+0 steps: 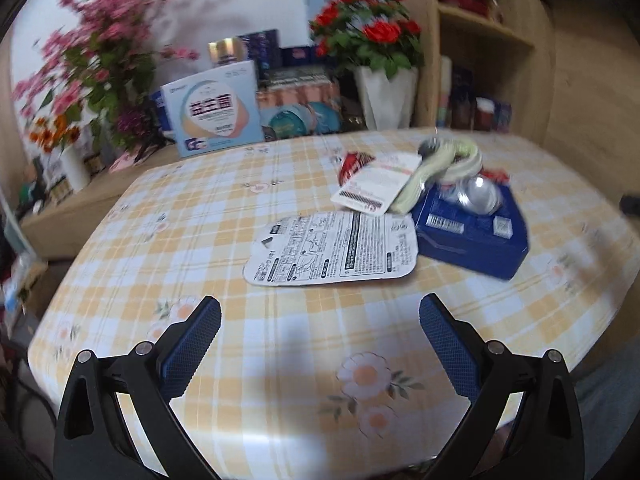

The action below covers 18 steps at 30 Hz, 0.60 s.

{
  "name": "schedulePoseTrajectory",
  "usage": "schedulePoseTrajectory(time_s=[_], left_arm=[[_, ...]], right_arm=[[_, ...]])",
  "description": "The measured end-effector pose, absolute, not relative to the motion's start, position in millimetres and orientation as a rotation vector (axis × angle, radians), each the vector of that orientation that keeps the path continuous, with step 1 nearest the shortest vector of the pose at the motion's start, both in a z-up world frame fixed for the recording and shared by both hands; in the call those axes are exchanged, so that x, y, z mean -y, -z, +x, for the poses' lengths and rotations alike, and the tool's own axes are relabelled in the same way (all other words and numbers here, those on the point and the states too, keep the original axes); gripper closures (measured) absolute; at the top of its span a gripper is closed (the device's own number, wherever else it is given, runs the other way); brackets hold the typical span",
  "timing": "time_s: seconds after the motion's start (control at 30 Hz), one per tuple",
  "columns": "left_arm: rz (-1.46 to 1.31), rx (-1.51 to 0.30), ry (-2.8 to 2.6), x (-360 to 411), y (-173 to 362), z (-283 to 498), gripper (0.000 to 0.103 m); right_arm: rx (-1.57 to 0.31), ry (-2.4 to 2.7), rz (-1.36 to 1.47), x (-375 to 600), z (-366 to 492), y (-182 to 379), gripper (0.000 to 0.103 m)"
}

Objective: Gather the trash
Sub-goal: 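Move both open tools back toward the trash on the table, then close the left tool on the white printed instruction sheet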

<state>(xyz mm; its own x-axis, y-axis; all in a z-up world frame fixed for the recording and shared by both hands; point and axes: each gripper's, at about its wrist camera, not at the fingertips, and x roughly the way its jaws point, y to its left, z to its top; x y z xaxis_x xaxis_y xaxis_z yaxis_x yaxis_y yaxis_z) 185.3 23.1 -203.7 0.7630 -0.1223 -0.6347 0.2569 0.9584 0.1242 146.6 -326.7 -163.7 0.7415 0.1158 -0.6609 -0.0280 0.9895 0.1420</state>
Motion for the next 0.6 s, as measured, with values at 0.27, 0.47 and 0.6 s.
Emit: schedulePoseTrajectory(time_s=[0.27,0.47,0.6], left_arm=[[0.373,-0.717,0.269,-0.8,231.1,234.1,0.006],[0.407,-0.736,0.299,6.8,242.4,252.4,0.006],[0.444,-0.747,0.321,11.4,250.3,257.2,0.006]], right_arm=[[-0.769,-0.076,0.177,332.8,173.2,174.2,0.006],[-0.797,-0.07,0.105,323.3,186.7,181.9,0.006],[-0.813,-0.063,0.059,316.3,193.8,185.8,0.006]])
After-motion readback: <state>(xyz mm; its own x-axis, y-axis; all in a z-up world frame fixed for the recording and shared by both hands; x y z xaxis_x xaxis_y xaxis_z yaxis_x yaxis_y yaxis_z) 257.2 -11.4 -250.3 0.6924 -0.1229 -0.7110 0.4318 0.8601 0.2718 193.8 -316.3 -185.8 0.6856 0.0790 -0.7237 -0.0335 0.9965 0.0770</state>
